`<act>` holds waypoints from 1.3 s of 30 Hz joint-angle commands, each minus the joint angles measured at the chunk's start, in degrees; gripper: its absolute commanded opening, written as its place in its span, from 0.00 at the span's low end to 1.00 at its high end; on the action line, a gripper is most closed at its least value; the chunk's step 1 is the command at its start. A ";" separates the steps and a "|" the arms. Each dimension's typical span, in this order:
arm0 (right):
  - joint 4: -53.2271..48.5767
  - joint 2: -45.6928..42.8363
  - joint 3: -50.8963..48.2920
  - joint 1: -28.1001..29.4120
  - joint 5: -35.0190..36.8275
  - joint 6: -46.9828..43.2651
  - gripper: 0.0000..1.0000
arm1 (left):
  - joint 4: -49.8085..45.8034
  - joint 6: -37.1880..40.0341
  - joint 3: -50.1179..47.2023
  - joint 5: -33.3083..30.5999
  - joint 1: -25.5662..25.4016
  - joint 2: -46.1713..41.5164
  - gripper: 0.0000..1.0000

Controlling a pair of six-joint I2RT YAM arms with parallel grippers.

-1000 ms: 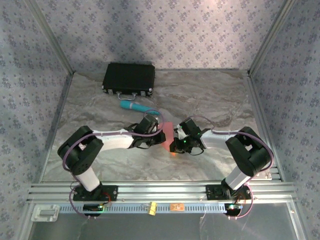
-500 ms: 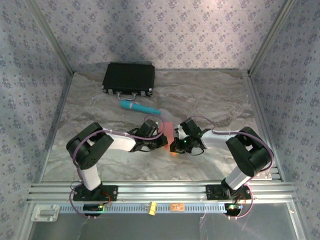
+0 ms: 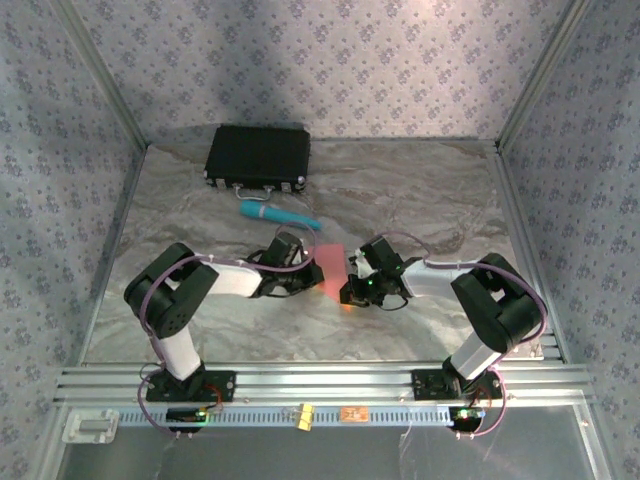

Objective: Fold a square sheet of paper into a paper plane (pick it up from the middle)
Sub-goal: Third fold the triangle at the center of the table.

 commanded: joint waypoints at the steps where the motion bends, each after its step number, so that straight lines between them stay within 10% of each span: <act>1: -6.85 3.05 -2.17 -0.39 5.31 -0.41 0.00 | -5.38 2.79 -1.37 -2.81 2.33 -1.41 0.05; 21: -5.54 1.71 -2.21 -0.64 2.88 -1.28 0.00 | -14.06 11.57 1.40 -2.90 4.63 -14.37 0.08; 39: -3.73 -0.42 -1.35 -0.75 1.05 -0.58 0.00 | -12.81 10.87 4.59 1.59 0.63 1.63 0.04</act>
